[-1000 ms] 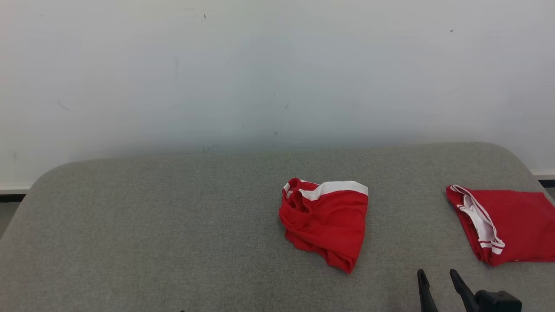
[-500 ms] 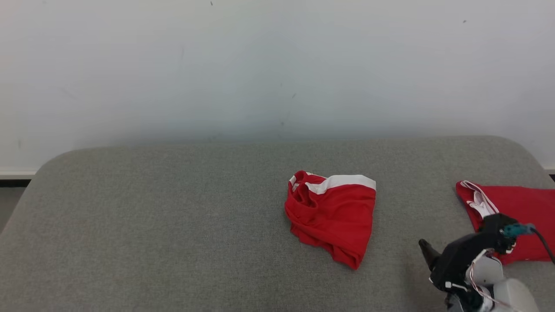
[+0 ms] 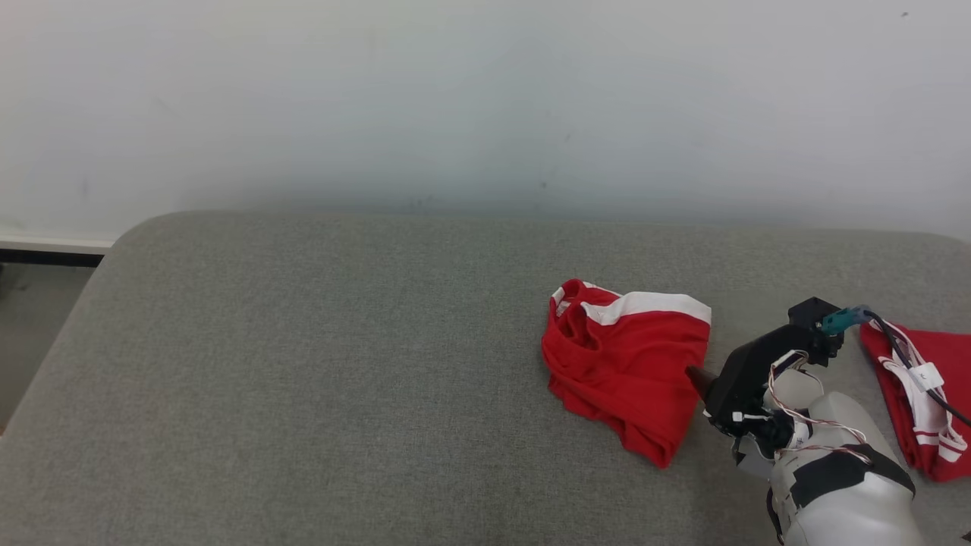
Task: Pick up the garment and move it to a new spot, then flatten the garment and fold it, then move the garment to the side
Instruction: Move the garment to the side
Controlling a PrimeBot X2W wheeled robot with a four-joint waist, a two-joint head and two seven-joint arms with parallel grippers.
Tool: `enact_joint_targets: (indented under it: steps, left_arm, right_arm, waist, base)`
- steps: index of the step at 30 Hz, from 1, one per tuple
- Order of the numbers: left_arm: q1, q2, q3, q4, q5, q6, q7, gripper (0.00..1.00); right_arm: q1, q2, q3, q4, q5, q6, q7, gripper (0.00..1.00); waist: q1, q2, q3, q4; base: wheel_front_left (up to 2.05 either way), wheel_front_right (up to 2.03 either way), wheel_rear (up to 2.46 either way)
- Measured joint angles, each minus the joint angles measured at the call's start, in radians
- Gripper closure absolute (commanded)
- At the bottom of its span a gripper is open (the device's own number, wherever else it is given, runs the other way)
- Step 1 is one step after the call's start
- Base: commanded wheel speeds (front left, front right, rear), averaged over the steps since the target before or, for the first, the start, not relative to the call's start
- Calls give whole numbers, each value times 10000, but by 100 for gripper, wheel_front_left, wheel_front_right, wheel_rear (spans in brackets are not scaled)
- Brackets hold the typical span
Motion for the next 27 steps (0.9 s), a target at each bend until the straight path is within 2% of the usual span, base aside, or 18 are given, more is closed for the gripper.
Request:
enact_joint_targets:
  steps: [5, 11, 18, 26, 27]
  left_arm:
    - [-39, -2, -180, 46, 0, -75, 0, 0]
    - [-260, -10, -297, -96, -33, -71, 0, 0]
    - [-614, -15, -453, -236, -67, -42, 0, 0]
    - [-825, -19, -531, -188, -134, 17, 0, 0]
    - [-828, -19, -533, -178, -138, 27, 0, 0]
  right_arm:
    - [-763, 12, -1024, 986, -1404, 0, -487, 0]
    - [-1361, 0, -2554, 853, -3367, 0, -614, 0]
    - [-1804, -10, -3919, 1200, -4355, 0, -709, 0]
    - [-1975, -71, -4621, 1921, -5196, 0, -911, 0]
    - [-2004, -86, -4732, 1996, -5311, 0, -941, 42]
  waist:
    - [-1, 0, 192, 289]
    - [0, 0, 697, 514]
    - [0, 1, 1378, 800]
    - [-2, 0, 1716, 1074]
    - [-1, 0, 1702, 1088]
  base:
    - [0, 0, 0]
    - [0, 0, 0]
    - [0, 0, 0]
    - [0, 0, 0]
    - [0, 0, 0]
